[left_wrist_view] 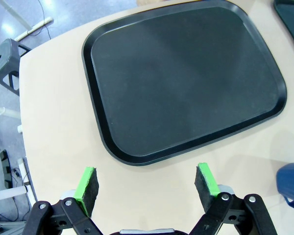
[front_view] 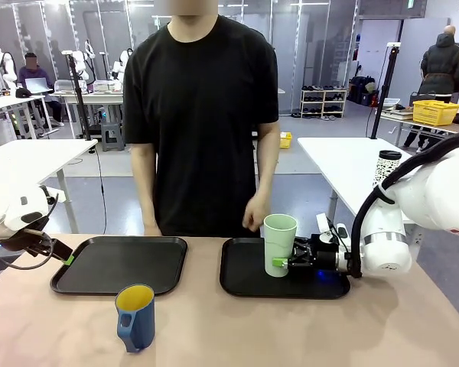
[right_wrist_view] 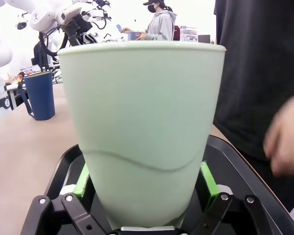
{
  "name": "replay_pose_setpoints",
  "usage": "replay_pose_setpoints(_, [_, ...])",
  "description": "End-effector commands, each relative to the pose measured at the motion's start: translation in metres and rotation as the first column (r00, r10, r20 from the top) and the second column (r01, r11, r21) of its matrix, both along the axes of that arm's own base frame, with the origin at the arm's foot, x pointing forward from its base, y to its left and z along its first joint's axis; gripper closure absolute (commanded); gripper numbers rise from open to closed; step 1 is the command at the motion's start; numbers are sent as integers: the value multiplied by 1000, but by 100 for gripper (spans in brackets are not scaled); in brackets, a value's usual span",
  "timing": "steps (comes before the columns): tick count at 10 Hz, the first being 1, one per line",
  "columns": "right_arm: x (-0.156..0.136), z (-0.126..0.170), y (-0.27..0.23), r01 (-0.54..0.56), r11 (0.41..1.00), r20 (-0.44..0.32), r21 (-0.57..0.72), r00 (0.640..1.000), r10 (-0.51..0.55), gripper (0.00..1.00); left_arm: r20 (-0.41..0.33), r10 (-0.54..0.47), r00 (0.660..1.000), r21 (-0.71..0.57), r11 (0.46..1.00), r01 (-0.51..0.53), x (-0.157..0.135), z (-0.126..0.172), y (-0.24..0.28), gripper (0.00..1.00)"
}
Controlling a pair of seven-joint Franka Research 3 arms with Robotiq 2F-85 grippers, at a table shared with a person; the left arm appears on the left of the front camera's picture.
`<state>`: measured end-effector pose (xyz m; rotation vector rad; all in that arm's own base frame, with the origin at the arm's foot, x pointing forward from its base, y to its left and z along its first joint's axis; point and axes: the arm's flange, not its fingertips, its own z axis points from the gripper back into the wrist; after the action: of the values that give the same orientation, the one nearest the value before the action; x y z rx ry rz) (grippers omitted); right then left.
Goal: Sort and store the cups by type.
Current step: Place the picked Reusable plastic cup into the Flat Tray indicated by the person.
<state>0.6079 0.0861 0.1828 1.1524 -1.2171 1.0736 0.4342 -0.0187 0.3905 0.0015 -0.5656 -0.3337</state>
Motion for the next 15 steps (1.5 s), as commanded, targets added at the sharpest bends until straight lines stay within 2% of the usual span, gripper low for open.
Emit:
replay_pose_setpoints(1, [2,4,-4,-12,999,-36,-35,999,11,0,5,-2,1000,1,1000,2,0,0,2,0])
replay_pose_setpoints(6, [-6,13,-31,3,996,-85,-92,996,-10,0,5,-2,1000,1,1000,2,0,0,2,0])
replay_pose_setpoints(9, [-16,20,-61,50,987,-101,-154,993,-66,0,5,-2,1000,1,1000,2,0,0,2,0])
replay_pose_setpoints(11, [-25,30,-78,78,951,-111,-298,987,-116,0,5,-2,1000,1,1000,2,0,0,2,0])
replay_pose_setpoints(15, [-35,48,-96,168,891,-80,-421,972,-221,0,5,-2,1000,1,1000,2,0,0,2,0])
